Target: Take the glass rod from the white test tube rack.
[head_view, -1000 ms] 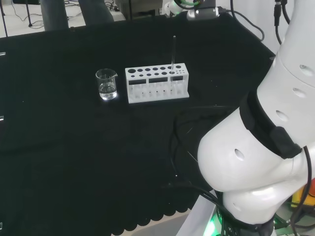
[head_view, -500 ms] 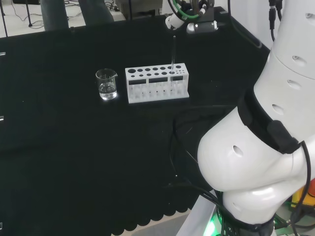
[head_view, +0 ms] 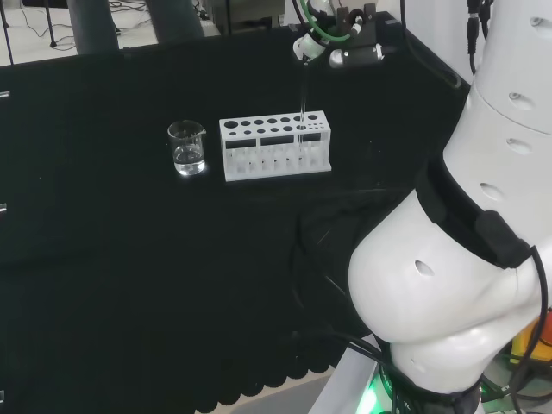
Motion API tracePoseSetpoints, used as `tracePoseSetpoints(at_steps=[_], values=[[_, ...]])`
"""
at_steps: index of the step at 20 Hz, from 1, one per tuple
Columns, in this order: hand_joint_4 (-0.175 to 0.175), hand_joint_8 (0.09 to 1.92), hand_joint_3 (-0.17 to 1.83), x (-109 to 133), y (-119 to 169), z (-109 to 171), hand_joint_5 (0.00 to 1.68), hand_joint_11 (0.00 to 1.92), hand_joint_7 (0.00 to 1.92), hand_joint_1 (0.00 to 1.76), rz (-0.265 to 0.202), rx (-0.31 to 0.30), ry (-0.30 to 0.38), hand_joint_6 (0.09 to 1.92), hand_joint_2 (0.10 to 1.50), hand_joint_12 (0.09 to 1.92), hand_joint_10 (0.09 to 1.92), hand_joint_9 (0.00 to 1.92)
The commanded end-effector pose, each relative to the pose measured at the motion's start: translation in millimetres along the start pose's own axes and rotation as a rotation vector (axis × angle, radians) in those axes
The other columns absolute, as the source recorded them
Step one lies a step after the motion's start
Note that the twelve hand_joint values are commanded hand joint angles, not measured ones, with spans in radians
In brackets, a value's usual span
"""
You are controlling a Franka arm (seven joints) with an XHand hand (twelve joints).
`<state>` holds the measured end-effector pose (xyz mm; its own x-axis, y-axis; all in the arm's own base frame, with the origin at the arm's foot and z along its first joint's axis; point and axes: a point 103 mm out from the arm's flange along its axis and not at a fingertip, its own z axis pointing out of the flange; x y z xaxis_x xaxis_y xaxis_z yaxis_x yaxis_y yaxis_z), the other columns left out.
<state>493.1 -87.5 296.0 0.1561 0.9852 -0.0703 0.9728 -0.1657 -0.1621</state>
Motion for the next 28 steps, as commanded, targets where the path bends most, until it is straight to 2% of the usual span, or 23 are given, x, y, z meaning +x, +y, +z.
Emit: tracePoseSetpoints(at_steps=[1,4,7,11,13,14,16,18,23,28], values=[[-0.175,0.97,0.59,11.1,0.6,40.3,0.28,0.37,0.35,0.72,-0.028,0.075,0.009,0.09,0.86,1.39,0.89,0.54],[-0.175,0.97,0.59,13.8,0.1,44.7,0.29,0.4,0.4,0.73,-0.028,0.079,0.01,0.09,0.86,1.38,0.88,0.6],[-0.175,0.94,0.59,17.7,1.3,50.0,0.32,0.52,0.53,0.74,-0.041,0.074,-0.002,0.09,0.86,1.34,0.83,0.72],[-0.175,0.89,0.6,22.5,5.6,57.0,0.44,0.87,0.83,0.81,-0.07,0.069,-0.008,0.09,0.87,1.22,0.76,1.03],[-0.175,0.87,0.6,23.1,7.0,57.3,0.51,0.96,0.91,0.84,-0.076,0.069,-0.01,0.19,0.87,1.18,0.72,1.13],[-0.175,0.86,0.6,22.4,7.9,56.8,0.54,0.99,0.94,0.85,-0.077,0.07,-0.013,0.31,0.87,1.17,0.71,1.16],[-0.175,0.86,0.6,20.3,8.9,55.5,0.58,1.03,0.96,0.87,-0.078,0.069,-0.011,0.57,0.87,1.15,0.7,1.19],[-0.175,0.86,0.61,20.2,10.1,55.4,0.6,1.05,0.96,0.88,-0.079,0.071,-0.016,0.71,0.87,1.14,0.7,1.2],[-0.175,0.84,0.62,6.3,19.6,47.5,0.65,1.08,0.88,0.91,-0.094,0.072,-0.003,0.8,0.86,1.13,0.68,1.19],[-0.175,0.87,0.68,7.6,27.1,43.8,0.67,1.29,0.86,1.03,-0.118,0.059,-0.001,0.86,0.84,0.96,0.55,1.33]])
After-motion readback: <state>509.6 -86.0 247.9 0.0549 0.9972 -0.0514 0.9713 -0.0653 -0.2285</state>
